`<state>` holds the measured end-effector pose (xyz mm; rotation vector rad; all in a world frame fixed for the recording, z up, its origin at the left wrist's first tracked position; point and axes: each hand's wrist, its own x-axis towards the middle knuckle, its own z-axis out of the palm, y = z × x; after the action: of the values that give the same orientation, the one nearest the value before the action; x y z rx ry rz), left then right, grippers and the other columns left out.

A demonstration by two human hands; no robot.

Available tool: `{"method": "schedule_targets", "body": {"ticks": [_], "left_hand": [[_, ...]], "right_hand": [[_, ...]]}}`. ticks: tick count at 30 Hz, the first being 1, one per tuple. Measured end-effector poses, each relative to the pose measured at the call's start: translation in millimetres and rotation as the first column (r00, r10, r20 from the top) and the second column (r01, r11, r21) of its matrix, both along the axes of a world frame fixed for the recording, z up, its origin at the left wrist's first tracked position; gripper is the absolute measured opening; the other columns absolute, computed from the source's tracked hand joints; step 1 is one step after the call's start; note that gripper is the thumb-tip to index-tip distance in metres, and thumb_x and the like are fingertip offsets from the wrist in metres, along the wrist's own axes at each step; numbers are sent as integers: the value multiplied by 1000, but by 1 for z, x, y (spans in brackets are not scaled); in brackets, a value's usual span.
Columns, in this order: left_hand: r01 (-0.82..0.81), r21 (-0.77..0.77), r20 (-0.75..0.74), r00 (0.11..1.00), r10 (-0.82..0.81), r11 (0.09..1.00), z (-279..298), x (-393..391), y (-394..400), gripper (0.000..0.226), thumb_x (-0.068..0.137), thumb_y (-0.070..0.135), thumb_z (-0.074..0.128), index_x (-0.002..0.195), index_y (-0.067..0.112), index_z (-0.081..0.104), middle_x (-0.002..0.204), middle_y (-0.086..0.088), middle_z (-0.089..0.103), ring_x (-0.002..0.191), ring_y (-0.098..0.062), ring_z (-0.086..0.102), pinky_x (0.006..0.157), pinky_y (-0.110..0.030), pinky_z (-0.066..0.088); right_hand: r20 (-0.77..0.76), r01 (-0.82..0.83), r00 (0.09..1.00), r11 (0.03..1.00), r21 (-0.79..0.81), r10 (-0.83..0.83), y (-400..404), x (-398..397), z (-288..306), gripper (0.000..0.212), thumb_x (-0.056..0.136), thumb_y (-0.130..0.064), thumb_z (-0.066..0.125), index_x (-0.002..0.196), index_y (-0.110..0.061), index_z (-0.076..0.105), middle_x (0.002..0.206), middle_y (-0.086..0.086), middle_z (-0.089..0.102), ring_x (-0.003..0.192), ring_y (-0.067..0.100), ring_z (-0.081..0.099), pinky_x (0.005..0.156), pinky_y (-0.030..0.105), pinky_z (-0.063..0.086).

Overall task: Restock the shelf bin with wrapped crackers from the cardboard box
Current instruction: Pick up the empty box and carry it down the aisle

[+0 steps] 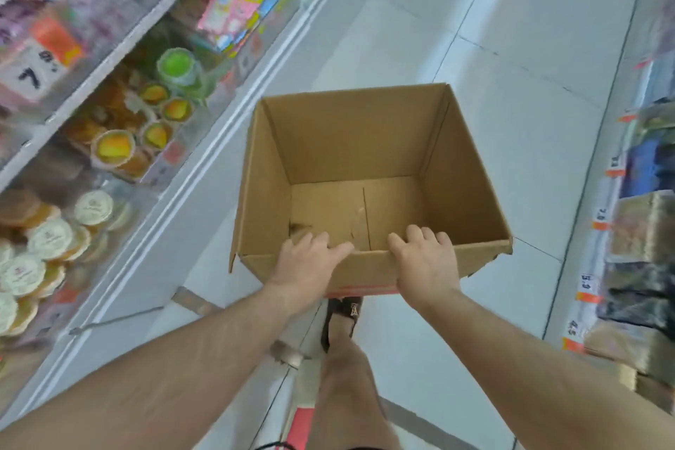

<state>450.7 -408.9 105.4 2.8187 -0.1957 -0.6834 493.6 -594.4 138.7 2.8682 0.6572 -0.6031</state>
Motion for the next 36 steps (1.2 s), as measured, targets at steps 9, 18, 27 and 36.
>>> {"method": "schedule_targets", "body": {"ticks": [9,18,27,36], "left_hand": [[265,114,124,952,-279,957,102,227,-84,66,84,-5,51,131,37,31,105,-3,47,98,-23,48,77,-38,42],[412,116,280,859,-428,904,187,399,-114,65,79,-9,51,125,34,37,98,-2,47,88,-23,45,76,-40,43],[513,74,331,796,-507,855,221,607,-118,63,77,-12,39,124,31,39,101,-3,47,94,-26,46,74,-38,35],[588,87,317,749,-582,804,227,785,-171,65,77,-13,41,126,31,39,106,-3,49,99,-26,48,78,-39,39]], "right_hand": [[196,215,952,970,111,-234,-96,166,75,65,19,-8,82,82,-15,67,65,9,54,58,30,54,55,32,35],[304,353,877,928,116,-372,-125,312,152,42,55,-6,70,94,-19,60,86,7,58,81,31,55,66,34,28],[300,467,829,879,90,-471,-126,494,190,38,74,-8,57,109,-22,51,107,4,53,102,28,50,74,34,27],[316,541,776,834,111,-546,-174,654,195,36,76,-8,57,109,-21,52,108,6,55,102,30,49,74,35,26]]}}
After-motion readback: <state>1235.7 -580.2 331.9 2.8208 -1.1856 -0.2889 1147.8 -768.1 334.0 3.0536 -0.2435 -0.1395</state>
